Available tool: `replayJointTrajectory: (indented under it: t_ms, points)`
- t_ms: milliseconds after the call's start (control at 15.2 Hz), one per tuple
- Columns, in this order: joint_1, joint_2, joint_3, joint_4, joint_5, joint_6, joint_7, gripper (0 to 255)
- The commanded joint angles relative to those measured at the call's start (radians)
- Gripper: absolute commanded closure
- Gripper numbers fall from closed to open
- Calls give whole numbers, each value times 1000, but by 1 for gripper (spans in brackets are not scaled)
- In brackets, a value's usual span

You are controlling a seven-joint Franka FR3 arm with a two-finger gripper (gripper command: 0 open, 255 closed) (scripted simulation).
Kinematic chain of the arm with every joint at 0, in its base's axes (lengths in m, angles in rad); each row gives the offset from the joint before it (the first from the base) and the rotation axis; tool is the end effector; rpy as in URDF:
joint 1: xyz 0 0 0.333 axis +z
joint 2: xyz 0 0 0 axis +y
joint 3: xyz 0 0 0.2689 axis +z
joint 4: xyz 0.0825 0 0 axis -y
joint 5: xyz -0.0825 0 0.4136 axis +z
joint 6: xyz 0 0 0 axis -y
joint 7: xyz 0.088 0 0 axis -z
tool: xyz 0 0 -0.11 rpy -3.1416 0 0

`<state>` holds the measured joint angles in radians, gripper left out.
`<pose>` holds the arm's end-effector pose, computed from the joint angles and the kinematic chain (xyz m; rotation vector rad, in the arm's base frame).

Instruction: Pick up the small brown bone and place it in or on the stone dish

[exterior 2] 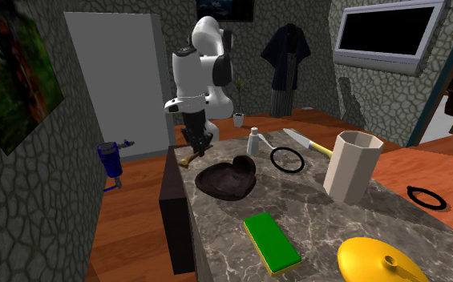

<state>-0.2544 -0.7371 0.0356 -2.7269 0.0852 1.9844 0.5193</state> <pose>0.3710 -0.0791 0.3841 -2.8558 1.1770 0.0202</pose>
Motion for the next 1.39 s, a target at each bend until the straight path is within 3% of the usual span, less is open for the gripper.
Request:
replayJointTrajectory:
  t_ms: [0,1320]
  points:
    - [-2,-6,-2,25,-3,-32,0,255]
    - [-5,-21,-10,286,-13,-307,14,255]
